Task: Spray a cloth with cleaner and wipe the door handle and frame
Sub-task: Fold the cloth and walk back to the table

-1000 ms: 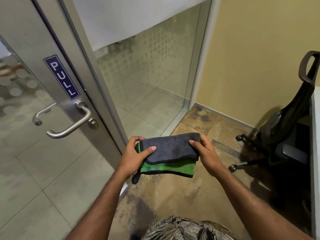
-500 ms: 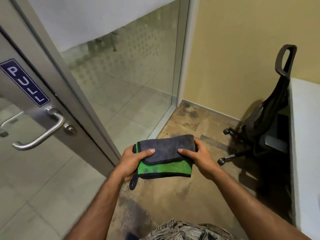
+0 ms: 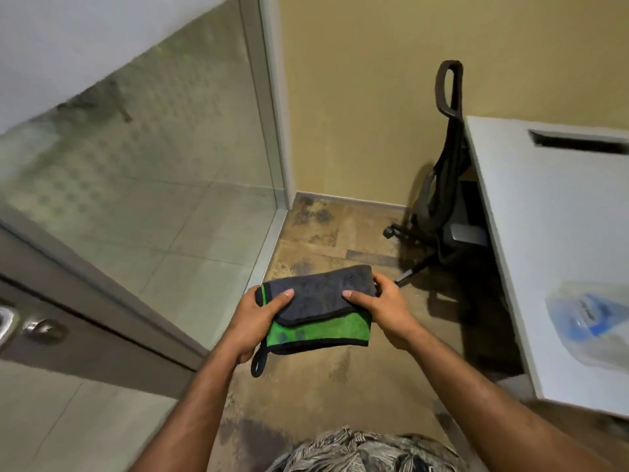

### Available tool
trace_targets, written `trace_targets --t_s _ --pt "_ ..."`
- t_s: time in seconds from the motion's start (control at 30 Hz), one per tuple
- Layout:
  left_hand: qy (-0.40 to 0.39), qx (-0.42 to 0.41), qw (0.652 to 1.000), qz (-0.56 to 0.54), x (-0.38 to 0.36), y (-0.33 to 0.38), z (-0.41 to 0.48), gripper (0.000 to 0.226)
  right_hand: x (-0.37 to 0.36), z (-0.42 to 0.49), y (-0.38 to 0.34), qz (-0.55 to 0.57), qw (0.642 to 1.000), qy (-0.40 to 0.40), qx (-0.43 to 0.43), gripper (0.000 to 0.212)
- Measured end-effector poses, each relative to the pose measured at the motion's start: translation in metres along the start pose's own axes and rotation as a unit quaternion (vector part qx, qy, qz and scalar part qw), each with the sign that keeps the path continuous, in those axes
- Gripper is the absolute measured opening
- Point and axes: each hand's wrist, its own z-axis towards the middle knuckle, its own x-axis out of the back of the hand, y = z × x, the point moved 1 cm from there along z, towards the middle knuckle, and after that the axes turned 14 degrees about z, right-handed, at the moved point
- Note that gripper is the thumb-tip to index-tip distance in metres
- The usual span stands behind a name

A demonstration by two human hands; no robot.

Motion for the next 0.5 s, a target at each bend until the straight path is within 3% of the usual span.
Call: trace_targets --t_s 0.23,0.5 --pt "-0.068 -0.03 0.996 0.052 -0.036 0.021 0.019 0.02 0.027 -0.02 -0.005 0.026 0.991 0.125 0.033 0.037" --pt "-0.188 -0.042 0.977 0.09 -0.082 0.029 0.022 0.034 0.067 -0.07 0.002 0.102 0.967 0.228 0.047 0.046"
